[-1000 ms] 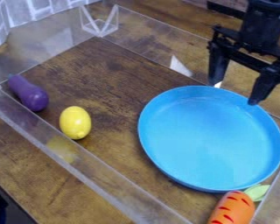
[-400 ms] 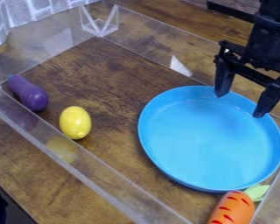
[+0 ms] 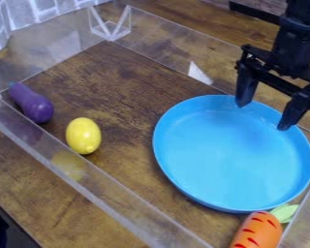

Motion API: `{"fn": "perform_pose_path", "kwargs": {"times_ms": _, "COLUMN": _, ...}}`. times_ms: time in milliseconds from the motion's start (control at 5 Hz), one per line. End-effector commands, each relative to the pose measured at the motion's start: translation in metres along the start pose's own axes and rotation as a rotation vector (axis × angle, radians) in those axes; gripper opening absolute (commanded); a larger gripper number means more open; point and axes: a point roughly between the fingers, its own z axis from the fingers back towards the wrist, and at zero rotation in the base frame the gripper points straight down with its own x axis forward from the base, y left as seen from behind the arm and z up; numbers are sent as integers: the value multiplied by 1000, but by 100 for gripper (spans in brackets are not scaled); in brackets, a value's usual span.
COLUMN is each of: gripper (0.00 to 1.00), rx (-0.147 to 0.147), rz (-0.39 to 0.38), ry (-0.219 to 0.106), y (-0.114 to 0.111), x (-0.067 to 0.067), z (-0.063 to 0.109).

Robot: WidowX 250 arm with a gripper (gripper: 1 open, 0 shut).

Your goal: Move the carrot to the right side

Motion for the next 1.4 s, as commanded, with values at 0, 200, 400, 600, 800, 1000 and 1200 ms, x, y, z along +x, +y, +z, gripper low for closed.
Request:
{"fn": "perform_pose_path", "kwargs": {"times_ms": 0, "gripper": 100, "rx": 0, "rz": 15, "ry": -65, "y": 17, "x": 0, "z": 25}}
{"fn": "perform_pose_path", "kwargs": {"times_ms": 200, "gripper": 100, "rx": 2, "rz": 6, "ry": -69, "y": 23, "x": -1, "z": 24}}
{"fn": "perform_pose_path", "kwargs": {"times_ms": 400, "gripper": 100, "rx": 12, "rz": 0, "ry": -77, "y": 10, "x": 6, "z": 24}}
{"fn": "perform_pose_path", "kwargs": {"times_ms": 600, "gripper": 100, "rx": 23, "rz": -6, "ry": -88, "y": -5, "x": 13, "z": 23}}
{"fn": "perform_pose_path", "kwargs": {"times_ms": 800, "gripper": 100, "rx": 20, "rz": -12, "ry": -82, "y": -16, "x": 16, "z": 17}}
{"fn": "perform_pose_path", "kwargs": {"times_ms": 1000, "gripper": 100, "rx": 18, "rz": 5, "ry": -88, "y": -16, "x": 13, "z": 27}}
{"fn": "perform_pose_path", "kwargs": {"times_ms": 1200, "gripper": 100, "rx": 16, "rz": -15, "ry": -72, "y": -11, "x": 17, "z": 18}}
